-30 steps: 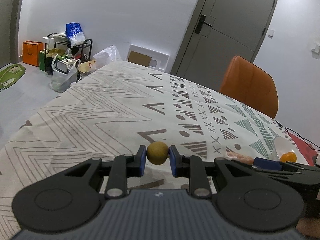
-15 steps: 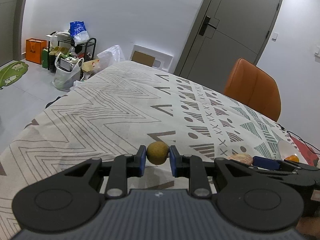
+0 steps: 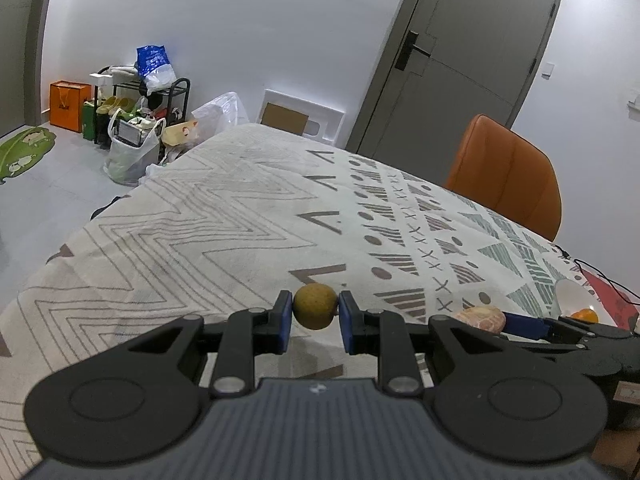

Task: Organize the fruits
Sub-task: 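Grasp the green-yellow citrus with the left tool while the right tool grasps the pomelo segment, then carry the citrus into the bowl with the left tool while the right tool carries the pomelo segment there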

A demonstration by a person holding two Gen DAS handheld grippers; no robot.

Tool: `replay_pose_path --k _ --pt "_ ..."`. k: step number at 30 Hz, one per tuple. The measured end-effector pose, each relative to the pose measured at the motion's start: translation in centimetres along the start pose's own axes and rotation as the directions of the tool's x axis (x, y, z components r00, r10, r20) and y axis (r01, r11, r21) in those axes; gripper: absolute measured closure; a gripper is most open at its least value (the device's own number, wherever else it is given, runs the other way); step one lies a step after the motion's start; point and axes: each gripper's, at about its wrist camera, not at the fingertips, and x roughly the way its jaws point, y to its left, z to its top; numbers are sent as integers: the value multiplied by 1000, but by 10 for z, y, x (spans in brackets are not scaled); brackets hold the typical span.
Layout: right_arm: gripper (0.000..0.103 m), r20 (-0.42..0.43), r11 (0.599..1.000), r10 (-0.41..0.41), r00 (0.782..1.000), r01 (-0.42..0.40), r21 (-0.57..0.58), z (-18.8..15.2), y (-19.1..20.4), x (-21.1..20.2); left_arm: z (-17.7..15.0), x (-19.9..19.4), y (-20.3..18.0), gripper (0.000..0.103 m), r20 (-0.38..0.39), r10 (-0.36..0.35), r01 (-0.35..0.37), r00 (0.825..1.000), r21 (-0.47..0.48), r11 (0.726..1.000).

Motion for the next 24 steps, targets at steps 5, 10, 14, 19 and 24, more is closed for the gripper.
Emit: replay_pose_path --k 5,10,14,19,24 --pt "39 29 1000 13 999 -14 13 1 -3 -16 2 -1 -12 80 9 -24 23 1000 17 1000" --pt "39 71 1000 9 997 -12 29 5 -9 -34 1 -1 -24 80 9 -48 47 999 38 998" --pt "39 100 999 0 995 -4 43 6 -17 -47 1 -2 -35 80 10 -64 64 998 53 997" --pt "39 132 998 -15 991 7 60 6 -28 -63 2 -3 -50 80 13 -93 92 996 74 993" --pt "39 155 996 -49 987 36 85 3 -39 -77 0 -4 -66 80 10 -128 127 992 101 987"
